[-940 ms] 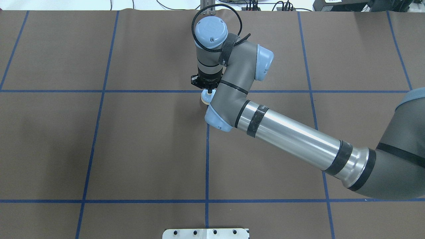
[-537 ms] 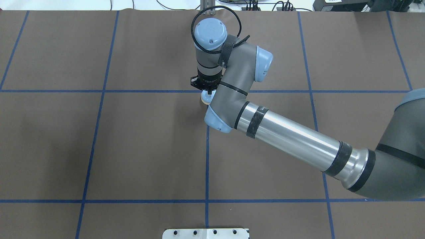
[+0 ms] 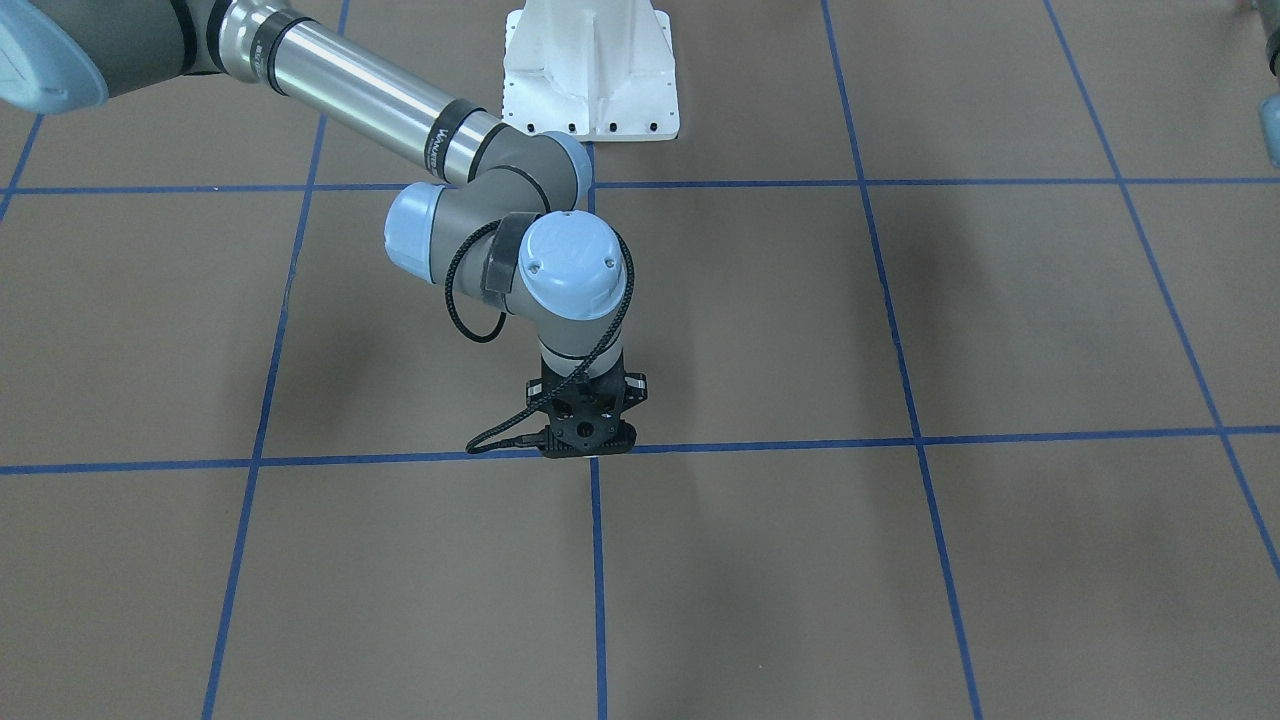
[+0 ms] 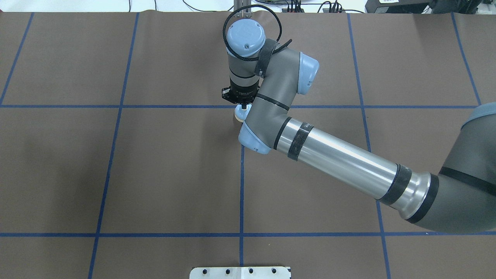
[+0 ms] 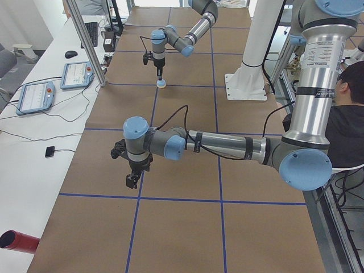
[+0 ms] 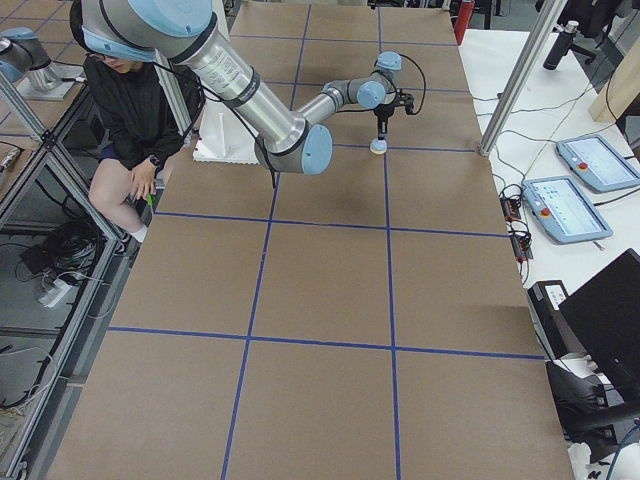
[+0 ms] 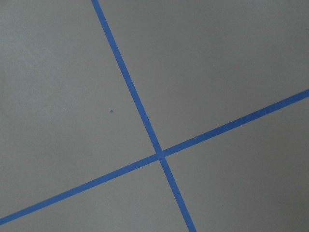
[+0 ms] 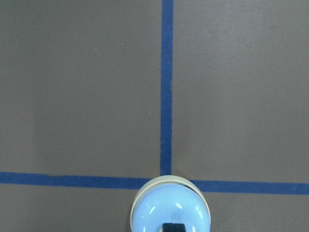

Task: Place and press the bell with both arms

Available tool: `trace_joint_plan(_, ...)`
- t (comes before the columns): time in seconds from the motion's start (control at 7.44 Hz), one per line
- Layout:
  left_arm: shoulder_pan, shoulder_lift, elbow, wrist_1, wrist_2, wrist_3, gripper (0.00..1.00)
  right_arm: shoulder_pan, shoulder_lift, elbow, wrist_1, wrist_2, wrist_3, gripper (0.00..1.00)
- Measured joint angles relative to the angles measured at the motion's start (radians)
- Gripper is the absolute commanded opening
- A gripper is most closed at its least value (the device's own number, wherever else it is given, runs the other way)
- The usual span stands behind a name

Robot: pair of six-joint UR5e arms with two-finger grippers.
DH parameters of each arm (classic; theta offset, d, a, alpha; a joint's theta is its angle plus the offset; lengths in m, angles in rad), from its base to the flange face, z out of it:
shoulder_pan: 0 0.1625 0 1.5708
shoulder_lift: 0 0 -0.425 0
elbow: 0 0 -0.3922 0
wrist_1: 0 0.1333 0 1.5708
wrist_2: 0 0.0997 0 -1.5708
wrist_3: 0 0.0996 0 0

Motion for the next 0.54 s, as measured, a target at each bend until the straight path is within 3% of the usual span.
trace_joint_plan(0.13, 0.0, 0.0, -0.002, 0.0, 0.0, 0.001, 1.0, 0.014, -0.002, 0.032, -0.006, 0.012, 0.001, 0.74)
trace_joint_plan(0.27, -0.002, 0.0, -0.007, 0.0, -0.001, 0.001, 1.0, 0.036, -0.014, 0.077, -0.025, 0.04, 0.0, 1.0)
trace_joint_plan(0.54, -0.01, 0.0, -0.023, 0.002, -0.003, 0.006, 1.0, 0.091, -0.114, 0.252, -0.099, 0.083, -0.014, 1.0)
